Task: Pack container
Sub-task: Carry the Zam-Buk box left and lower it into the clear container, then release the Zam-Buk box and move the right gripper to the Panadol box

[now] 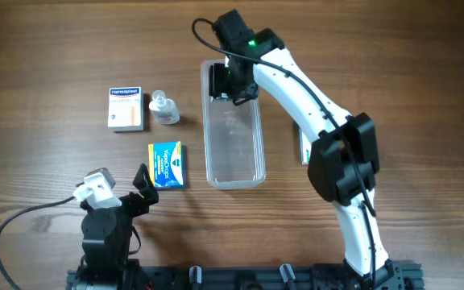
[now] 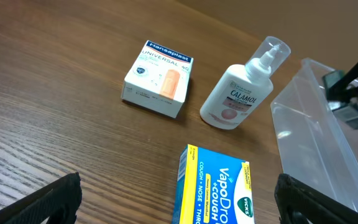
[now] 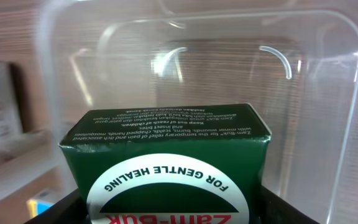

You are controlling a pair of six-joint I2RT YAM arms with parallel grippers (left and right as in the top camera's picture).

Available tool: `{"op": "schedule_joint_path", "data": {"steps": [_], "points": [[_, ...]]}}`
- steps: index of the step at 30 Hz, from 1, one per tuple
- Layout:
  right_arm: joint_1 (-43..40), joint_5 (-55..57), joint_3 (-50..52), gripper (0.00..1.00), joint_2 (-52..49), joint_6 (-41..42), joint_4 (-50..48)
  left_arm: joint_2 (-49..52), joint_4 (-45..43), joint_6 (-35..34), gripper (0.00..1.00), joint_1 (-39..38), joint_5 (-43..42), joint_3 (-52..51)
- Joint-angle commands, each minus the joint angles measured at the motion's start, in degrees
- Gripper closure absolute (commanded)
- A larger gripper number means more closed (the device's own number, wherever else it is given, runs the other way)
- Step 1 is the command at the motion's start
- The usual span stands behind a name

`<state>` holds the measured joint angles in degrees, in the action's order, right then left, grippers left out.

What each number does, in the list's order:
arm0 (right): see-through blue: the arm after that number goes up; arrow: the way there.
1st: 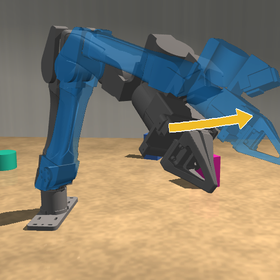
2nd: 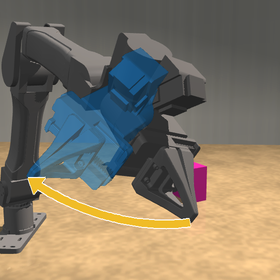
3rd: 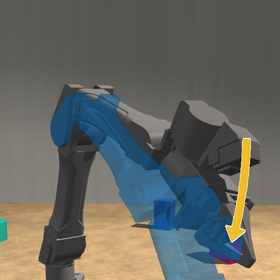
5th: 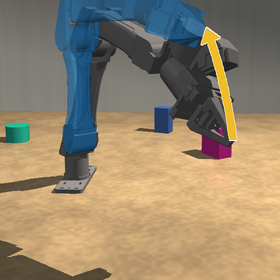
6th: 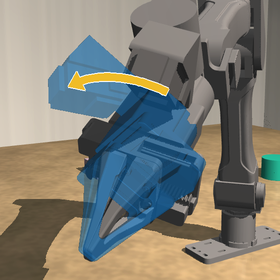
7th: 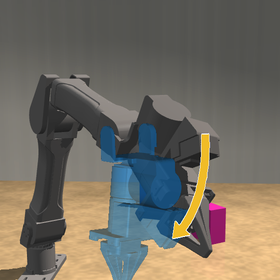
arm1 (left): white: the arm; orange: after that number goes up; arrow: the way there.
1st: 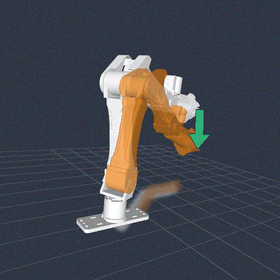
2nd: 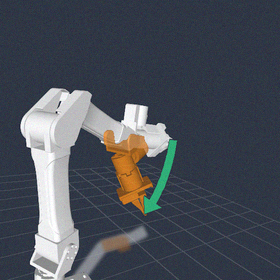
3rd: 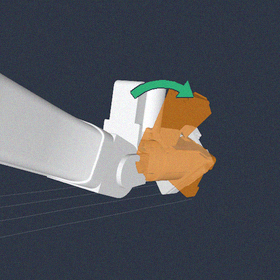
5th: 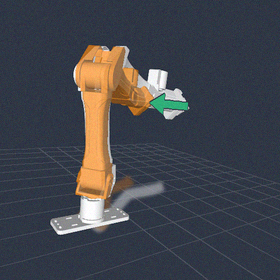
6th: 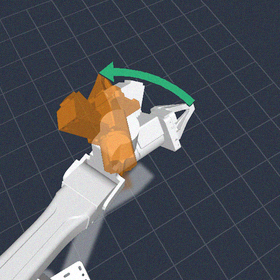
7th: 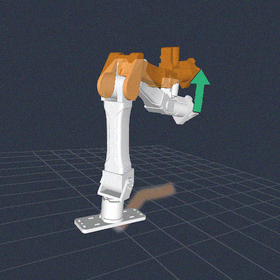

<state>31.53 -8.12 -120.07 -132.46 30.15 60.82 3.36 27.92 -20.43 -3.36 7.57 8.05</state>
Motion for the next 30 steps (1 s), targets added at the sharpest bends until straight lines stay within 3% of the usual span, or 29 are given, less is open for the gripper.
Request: {"op": "schedule_joint_path", "data": {"steps": [1,22,30], "points": [[0.13,3.28,-0.92,0.33,-1.44,1.62,-0.17,-0.61,-0.17,0.70,0.00,0.26,-0.26,-0.17],[0.13,4.11,-0.87,0.33,-5.25,1.33,-3.93,-0.61,-0.17,0.70,0.00,0.26,-0.28,-0.17],[0.13,4.26,-0.87,0.27,-5.22,1.36,-5.35,-0.61,-0.17,0.70,0.00,0.26,-0.26,-0.17]]}}
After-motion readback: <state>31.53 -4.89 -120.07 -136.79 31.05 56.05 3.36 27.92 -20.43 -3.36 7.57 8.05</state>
